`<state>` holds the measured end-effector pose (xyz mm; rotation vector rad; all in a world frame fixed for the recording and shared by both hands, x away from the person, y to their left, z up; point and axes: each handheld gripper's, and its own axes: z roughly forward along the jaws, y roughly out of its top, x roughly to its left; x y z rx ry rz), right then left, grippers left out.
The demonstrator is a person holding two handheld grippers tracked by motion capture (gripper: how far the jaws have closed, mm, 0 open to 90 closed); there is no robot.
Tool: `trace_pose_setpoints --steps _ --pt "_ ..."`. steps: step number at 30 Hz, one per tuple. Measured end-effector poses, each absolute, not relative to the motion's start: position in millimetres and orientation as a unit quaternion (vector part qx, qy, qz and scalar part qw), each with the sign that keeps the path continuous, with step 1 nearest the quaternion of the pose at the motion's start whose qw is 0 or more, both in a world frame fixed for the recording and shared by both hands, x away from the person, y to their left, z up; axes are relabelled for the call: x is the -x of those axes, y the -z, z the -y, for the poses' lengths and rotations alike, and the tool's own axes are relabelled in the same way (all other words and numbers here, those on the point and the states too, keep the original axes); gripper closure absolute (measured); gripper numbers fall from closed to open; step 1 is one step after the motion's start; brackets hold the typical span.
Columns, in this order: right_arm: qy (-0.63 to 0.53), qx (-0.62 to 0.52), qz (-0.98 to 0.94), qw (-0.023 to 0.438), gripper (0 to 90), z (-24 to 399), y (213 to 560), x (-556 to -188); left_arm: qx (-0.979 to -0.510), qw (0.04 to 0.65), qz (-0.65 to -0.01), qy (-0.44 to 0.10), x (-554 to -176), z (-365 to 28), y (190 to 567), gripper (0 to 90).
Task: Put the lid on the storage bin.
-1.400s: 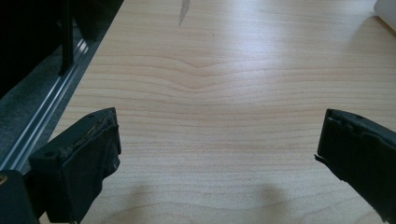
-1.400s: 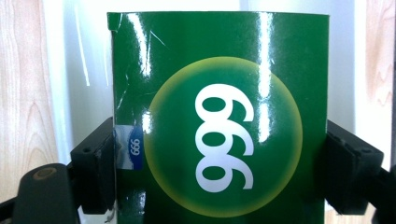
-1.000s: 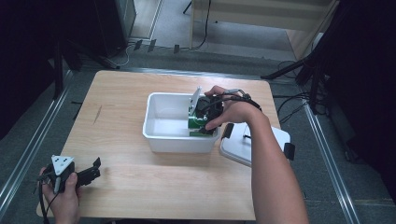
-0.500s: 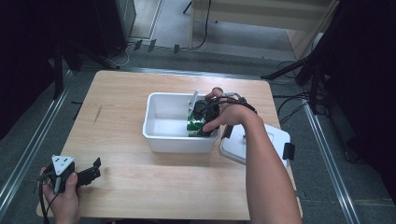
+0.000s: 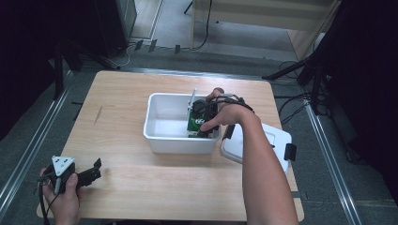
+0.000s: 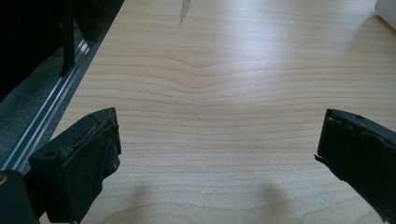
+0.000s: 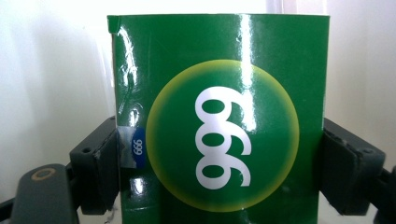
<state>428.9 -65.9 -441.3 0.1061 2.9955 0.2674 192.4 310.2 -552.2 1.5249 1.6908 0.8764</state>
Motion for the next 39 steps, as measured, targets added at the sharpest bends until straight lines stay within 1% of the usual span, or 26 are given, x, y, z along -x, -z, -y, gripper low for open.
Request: trace_pose_setpoints --steps 8,18,21,24,26,30,34,39 --pt "-0.062 -0.053 -0.995 0.064 14.8 62.8 446.6 -431.2 -0.587 0.345 -0.651 -0.337 -192.4 -310.3 552.3 0.0" --pt "-0.052 -0.063 -0.994 0.078 13.2 60.7 446.5 -432.2 -0.586 0.345 -0.652 -0.336 -192.5 -310.7 552.2 0.0" --pt "-0.059 -0.061 -0.993 0.085 12.3 62.1 442.9 -431.7 -0.586 0.344 -0.652 -0.336 -192.5 -310.7 552.3 0.0" --pt "-0.065 -0.067 -0.991 0.091 5.2 64.8 435.9 -429.8 -0.586 0.344 -0.652 -0.335 -192.6 -310.7 552.3 0.0" --pt "-0.074 -0.078 -0.990 0.097 2.2 67.1 429.8 -428.7 -0.586 0.344 -0.652 -0.336 -192.7 -310.4 552.3 0.0" --pt "-0.081 -0.078 -0.988 0.103 0.0 70.2 417.9 -424.3 -0.586 0.344 -0.652 -0.336 -192.8 -310.4 552.3 0.0" --pt "-0.089 -0.076 -0.987 0.111 0.0 74.7 407.1 -419.8 -0.587 0.343 -0.652 -0.337 -192.6 -310.0 552.2 0.0" --pt "-0.103 -0.089 -0.985 0.108 0.0 82.7 396.2 -415.7 -0.587 0.343 -0.651 -0.337 -192.7 -310.2 552.2 0.0"
